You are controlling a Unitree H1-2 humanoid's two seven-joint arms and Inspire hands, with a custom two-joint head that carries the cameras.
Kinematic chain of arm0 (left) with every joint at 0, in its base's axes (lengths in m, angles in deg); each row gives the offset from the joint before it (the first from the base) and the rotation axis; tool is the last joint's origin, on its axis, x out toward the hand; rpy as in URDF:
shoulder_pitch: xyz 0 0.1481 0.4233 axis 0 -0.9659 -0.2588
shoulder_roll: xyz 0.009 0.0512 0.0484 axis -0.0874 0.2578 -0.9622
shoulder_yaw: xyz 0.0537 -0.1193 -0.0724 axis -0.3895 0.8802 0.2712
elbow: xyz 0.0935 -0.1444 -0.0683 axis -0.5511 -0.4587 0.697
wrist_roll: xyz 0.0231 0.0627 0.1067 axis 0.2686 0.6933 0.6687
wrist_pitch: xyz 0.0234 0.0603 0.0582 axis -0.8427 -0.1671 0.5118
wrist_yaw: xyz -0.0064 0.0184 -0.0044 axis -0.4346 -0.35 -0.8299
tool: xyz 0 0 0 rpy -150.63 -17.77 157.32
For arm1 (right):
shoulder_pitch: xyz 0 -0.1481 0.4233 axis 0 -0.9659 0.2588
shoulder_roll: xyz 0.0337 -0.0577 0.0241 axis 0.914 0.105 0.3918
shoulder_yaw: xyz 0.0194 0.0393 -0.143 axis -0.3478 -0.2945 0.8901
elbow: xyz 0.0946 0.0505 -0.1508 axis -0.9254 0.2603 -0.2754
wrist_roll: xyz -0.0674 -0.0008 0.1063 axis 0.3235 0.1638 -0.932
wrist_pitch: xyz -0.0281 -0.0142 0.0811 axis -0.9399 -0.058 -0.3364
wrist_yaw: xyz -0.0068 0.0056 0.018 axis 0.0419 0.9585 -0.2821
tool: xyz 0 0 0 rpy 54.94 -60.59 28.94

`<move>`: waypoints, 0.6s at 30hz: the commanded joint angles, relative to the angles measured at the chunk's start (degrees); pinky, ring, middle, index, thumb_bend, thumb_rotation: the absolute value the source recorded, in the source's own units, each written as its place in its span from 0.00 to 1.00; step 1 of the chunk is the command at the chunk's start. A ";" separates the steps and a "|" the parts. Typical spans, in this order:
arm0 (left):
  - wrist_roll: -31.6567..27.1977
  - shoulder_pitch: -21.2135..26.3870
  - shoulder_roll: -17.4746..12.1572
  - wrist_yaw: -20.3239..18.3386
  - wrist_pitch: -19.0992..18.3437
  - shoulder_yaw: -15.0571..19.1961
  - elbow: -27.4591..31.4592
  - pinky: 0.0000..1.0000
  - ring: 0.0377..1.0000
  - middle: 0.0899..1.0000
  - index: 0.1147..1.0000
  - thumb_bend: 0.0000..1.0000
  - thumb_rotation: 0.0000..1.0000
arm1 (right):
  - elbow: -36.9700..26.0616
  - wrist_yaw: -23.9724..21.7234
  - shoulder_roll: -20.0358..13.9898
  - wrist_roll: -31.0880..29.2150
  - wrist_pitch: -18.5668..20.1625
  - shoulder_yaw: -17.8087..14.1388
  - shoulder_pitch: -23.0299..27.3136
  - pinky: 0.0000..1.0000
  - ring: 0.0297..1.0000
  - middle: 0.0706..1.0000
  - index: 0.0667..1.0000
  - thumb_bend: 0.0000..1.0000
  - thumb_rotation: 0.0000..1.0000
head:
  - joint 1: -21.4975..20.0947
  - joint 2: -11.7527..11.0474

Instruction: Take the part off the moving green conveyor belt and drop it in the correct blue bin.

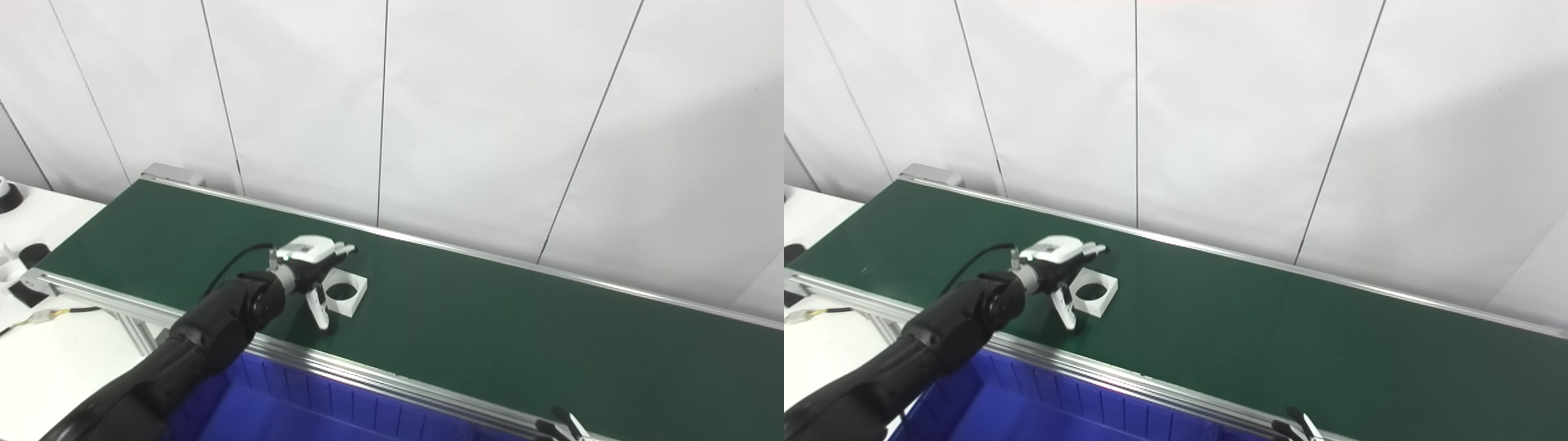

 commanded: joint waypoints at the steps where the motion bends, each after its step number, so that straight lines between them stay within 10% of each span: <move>1: 1.81 3.21 0.11 3.65 0.90 -0.54 -0.86 1.00 1.00 1.00 0.97 0.84 0.10 | -1.80 0.38 0.04 -0.31 -3.34 -0.12 0.27 0.64 0.76 0.80 0.91 0.86 0.27 | 0.15 0.15; 14: -0.31 4.27 4.51 11.57 6.06 -0.93 -6.00 0.92 0.90 0.91 0.89 0.75 0.00 | -4.32 0.55 0.50 0.07 -2.82 -0.01 -1.58 0.63 0.76 0.79 0.91 0.86 0.28 | 0.14 1.54; 18: -2.58 5.26 6.62 11.85 8.15 -0.19 -8.38 0.62 0.66 0.69 0.69 0.56 0.00 | -4.88 0.70 0.71 -0.15 -2.57 -0.27 -2.11 0.62 0.77 0.80 0.91 0.86 0.28 | 0.60 1.80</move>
